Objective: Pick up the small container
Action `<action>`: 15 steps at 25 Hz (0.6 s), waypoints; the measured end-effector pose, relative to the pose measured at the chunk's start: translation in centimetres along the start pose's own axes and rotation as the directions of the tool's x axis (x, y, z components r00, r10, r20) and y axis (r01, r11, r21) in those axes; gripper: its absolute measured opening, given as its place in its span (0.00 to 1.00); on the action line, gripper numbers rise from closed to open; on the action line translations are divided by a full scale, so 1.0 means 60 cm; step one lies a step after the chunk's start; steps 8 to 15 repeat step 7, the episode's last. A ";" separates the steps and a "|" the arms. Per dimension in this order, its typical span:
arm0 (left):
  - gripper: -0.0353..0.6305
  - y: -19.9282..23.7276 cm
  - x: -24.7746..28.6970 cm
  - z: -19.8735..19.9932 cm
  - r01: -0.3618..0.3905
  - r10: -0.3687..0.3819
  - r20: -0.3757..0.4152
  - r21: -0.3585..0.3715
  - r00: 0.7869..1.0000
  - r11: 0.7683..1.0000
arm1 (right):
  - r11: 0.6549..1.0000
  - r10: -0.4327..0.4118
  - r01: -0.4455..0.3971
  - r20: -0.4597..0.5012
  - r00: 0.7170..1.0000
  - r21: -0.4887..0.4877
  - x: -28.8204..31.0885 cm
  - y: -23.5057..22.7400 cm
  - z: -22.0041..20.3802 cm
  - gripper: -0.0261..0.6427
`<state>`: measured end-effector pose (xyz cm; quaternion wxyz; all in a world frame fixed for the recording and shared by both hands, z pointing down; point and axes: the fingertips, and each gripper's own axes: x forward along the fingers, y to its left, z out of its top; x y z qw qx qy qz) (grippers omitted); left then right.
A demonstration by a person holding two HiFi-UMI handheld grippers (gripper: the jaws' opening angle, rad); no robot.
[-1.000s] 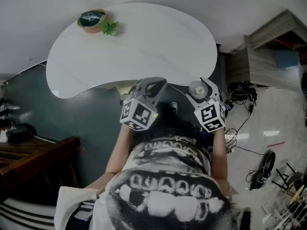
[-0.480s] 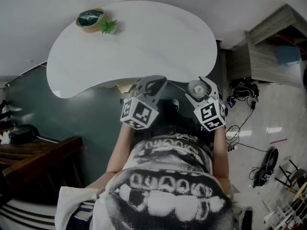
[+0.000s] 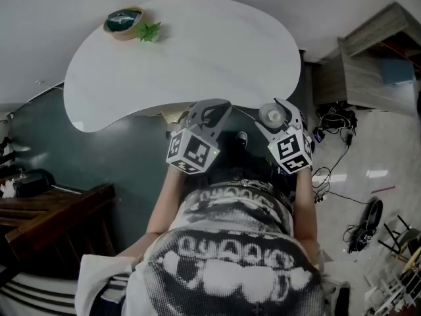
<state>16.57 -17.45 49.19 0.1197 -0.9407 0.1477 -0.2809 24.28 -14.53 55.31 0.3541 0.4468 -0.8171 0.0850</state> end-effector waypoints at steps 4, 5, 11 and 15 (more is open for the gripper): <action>0.06 0.004 0.000 -0.004 0.004 -0.004 0.002 0.000 1.000 1.000 | 1.000 0.003 -0.003 -0.005 1.000 -0.012 0.008 -0.007 0.004 0.54; 0.06 0.005 0.000 -0.005 0.004 -0.004 0.002 0.001 1.000 1.000 | 1.000 0.004 -0.004 -0.005 1.000 -0.016 0.011 -0.009 0.006 0.54; 0.06 0.009 0.001 -0.007 0.003 -0.003 0.004 0.003 1.000 1.000 | 1.000 0.006 -0.006 -0.003 1.000 -0.022 0.017 -0.015 0.009 0.54; 0.06 0.009 0.001 -0.007 0.003 -0.003 0.004 0.003 1.000 1.000 | 1.000 0.006 -0.006 -0.003 1.000 -0.022 0.017 -0.015 0.009 0.54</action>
